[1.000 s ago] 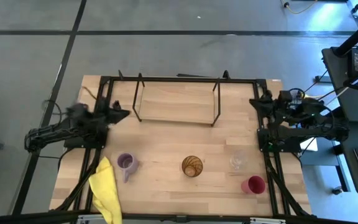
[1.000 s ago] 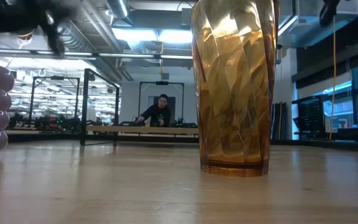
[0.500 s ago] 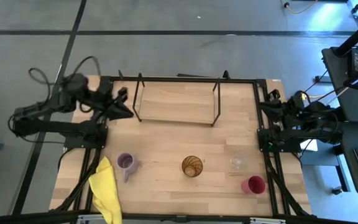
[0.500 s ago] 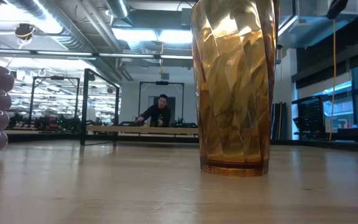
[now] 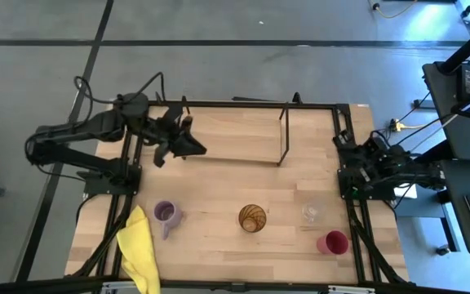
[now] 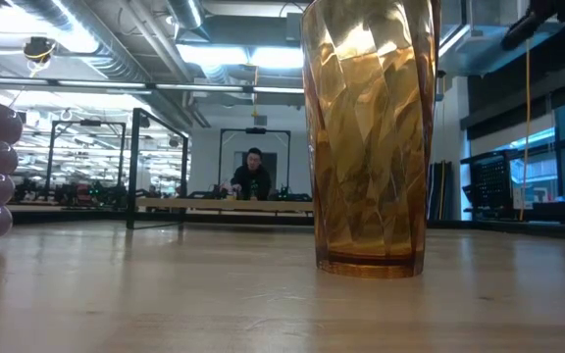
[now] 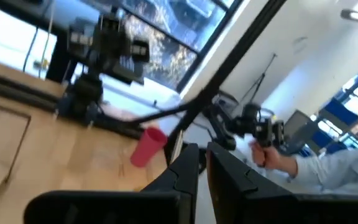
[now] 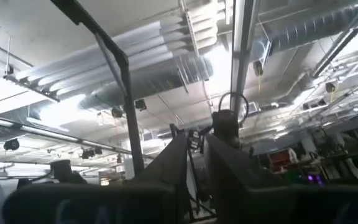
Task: Stack small to large cups/mugs on shelf
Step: Put the brown cup on the shelf
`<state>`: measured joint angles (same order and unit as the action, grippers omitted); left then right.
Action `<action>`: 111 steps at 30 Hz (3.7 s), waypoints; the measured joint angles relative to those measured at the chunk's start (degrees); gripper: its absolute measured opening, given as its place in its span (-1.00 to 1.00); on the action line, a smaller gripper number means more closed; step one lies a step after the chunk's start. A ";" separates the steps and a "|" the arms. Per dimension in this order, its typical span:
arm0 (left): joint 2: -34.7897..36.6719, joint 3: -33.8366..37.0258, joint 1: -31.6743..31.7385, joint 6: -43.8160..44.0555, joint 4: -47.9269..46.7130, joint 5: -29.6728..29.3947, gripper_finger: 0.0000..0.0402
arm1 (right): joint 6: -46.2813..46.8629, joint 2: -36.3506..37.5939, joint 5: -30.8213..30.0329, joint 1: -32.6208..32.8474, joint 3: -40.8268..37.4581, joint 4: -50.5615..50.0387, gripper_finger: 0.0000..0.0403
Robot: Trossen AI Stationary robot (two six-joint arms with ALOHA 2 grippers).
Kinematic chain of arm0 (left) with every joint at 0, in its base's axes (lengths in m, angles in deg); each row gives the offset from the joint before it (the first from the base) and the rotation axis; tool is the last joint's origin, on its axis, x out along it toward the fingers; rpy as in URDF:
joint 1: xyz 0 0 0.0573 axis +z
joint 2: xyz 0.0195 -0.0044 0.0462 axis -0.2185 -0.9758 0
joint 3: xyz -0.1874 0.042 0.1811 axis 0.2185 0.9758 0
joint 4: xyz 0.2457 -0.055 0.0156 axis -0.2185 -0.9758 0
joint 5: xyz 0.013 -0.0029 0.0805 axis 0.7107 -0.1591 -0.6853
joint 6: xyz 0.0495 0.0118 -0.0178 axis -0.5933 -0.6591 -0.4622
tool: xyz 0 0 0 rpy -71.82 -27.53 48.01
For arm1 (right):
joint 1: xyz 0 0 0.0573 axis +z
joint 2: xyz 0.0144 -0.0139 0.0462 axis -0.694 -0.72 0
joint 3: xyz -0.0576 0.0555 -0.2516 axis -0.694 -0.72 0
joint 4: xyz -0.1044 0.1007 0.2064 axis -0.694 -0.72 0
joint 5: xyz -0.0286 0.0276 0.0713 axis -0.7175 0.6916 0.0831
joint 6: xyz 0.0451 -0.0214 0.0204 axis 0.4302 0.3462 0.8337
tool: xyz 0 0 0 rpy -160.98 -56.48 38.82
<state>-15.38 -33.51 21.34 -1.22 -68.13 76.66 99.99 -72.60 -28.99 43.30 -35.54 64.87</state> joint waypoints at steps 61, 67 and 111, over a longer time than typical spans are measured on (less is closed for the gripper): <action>-12.00 -10.01 -24.93 -26.10 -38.62 -23.53 -0.94 | -5.64 0.00 2.93 0.02 -2.96 -5.66 -0.71; -21.31 -23.68 -23.53 -33.53 -41.23 -25.36 -0.99 | -5.62 0.00 2.93 0.02 -2.96 -5.91 -0.71; -55.61 -43.14 -21.63 -11.03 -42.77 -22.99 -0.23 | -5.86 0.00 2.93 0.02 -2.94 -6.69 -0.71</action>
<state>-70.99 -76.65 -0.29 -12.24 -110.90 53.67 94.14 -72.60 -26.06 43.33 -38.48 58.19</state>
